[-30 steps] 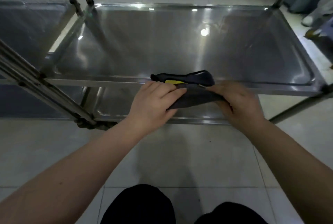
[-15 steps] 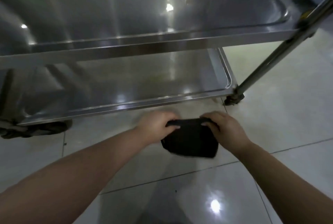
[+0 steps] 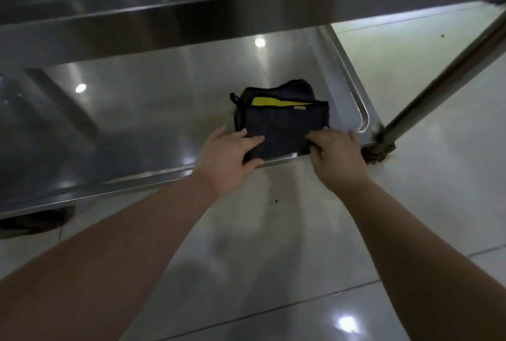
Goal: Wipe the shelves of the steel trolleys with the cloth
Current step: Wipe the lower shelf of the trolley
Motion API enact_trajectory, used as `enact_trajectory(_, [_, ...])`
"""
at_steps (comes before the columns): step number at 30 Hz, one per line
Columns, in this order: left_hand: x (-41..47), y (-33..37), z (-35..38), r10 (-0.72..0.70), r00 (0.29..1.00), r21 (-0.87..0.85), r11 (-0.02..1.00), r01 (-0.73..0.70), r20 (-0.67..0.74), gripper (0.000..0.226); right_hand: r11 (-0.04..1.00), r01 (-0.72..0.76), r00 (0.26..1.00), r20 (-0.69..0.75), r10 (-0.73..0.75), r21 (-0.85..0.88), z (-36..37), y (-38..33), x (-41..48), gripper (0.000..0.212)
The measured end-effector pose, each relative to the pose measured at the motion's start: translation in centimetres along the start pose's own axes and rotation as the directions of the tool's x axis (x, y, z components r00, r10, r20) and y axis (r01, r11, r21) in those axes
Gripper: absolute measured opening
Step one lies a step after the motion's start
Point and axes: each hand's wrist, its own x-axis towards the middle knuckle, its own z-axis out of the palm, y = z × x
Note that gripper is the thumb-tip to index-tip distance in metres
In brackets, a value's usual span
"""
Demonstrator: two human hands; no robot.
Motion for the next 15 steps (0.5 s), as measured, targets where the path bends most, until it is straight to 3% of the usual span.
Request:
enact_trajectory(4, [-0.1,-4.5,0.3,-0.119,0.967,-0.076,0.992,0.104,-0.224,0.057,1.0,0.028,0.987,-0.161,-0.026,0.014,1.5,-1.1,0.4,0.042])
enact_trajectory(5, [0.6,-5.9,0.0,-0.182,0.958,-0.055,0.983,0.175,-0.221,0.056,0.999,0.042,0.986,-0.162,-0.042,0.0,1.7,-2.1,1.6,0.047])
enact_trajectory(7, [2.4,-8.5,-0.2,-0.287,0.949,0.095,0.949,0.3,-0.127,0.057,0.997,0.031,0.999,0.016,-0.03,-0.067,2.8,-4.3,4.5,0.059])
enact_trajectory(10, [3.7,-10.5,0.8,-0.367,0.93,0.268,0.897,0.352,0.007,0.061,0.979,0.056,0.977,0.212,-0.014,-0.196,5.8,-4.8,7.1,0.073])
enact_trajectory(13, [3.7,-11.3,1.8,-0.365,0.931,0.219,0.906,0.362,-0.027,0.061,0.967,0.069,0.988,0.151,-0.033,-0.245,5.4,-0.3,8.4,0.076])
enact_trajectory(15, [3.6,-11.5,1.9,-0.361,0.931,0.207,0.908,0.363,-0.048,0.062,0.959,-0.019,0.995,0.092,0.046,-0.281,3.6,4.0,9.3,0.077])
